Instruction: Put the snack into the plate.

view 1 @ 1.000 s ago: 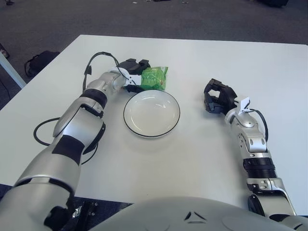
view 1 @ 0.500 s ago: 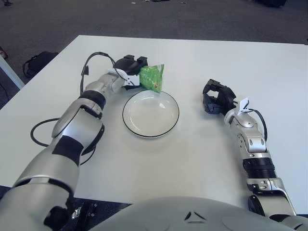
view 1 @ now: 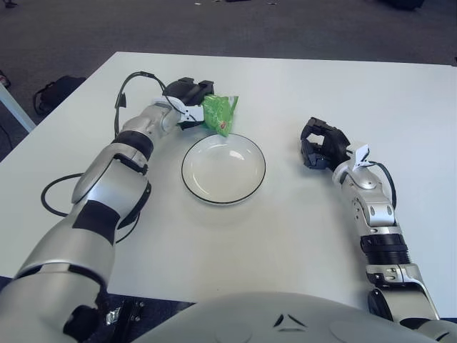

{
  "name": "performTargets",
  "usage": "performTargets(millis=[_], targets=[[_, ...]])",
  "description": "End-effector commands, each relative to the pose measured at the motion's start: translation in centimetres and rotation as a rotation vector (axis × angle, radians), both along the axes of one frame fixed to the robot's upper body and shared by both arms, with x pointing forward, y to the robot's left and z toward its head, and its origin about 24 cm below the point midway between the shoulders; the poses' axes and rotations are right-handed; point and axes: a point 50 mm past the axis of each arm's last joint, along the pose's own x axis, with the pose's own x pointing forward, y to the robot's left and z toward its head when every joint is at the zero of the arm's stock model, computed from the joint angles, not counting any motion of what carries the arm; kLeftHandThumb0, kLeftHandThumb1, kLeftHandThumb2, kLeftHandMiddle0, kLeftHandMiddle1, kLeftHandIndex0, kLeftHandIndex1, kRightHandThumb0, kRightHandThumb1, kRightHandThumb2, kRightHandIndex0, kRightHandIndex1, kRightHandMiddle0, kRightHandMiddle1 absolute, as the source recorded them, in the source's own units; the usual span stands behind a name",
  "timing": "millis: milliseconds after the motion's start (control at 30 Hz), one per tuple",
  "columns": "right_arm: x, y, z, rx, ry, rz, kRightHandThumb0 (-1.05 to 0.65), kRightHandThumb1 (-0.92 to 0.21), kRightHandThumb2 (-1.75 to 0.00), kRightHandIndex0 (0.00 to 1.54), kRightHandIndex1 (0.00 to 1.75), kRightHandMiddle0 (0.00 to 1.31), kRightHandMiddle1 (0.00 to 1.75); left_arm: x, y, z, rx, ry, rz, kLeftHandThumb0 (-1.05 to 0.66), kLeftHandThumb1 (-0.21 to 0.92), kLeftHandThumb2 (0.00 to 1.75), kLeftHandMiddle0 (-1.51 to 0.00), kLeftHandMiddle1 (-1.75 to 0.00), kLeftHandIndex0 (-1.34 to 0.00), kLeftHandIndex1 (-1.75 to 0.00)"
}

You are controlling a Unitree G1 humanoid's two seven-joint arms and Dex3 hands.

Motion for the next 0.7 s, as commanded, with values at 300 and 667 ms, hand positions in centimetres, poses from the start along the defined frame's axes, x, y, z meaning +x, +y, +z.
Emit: performTargets(millis=[300, 667], targets=[[-1.7, -0.6, -4.6, -0.044, 0.219, 0.007, -0.47, -0.35, -1.27, 1.29, 1.75, 0.59, 1.75, -2.0, 2.0, 6.5, -0.149, -0.375, -0.185, 0.53, 0.15, 1.51, -0.74, -1.75, -1.01, -1.75], [-1.6, -0.5, -4.6, -0.042, 0.222, 0.003, -0.47, -0.36, -1.27, 1.27, 1.75, 0.58, 1.75, -5.7, 0.5, 6.4, -0.282, -0.405, -0.326, 0.54, 0.15, 1.52, -0.75, -1.75, -1.01, -1.75]])
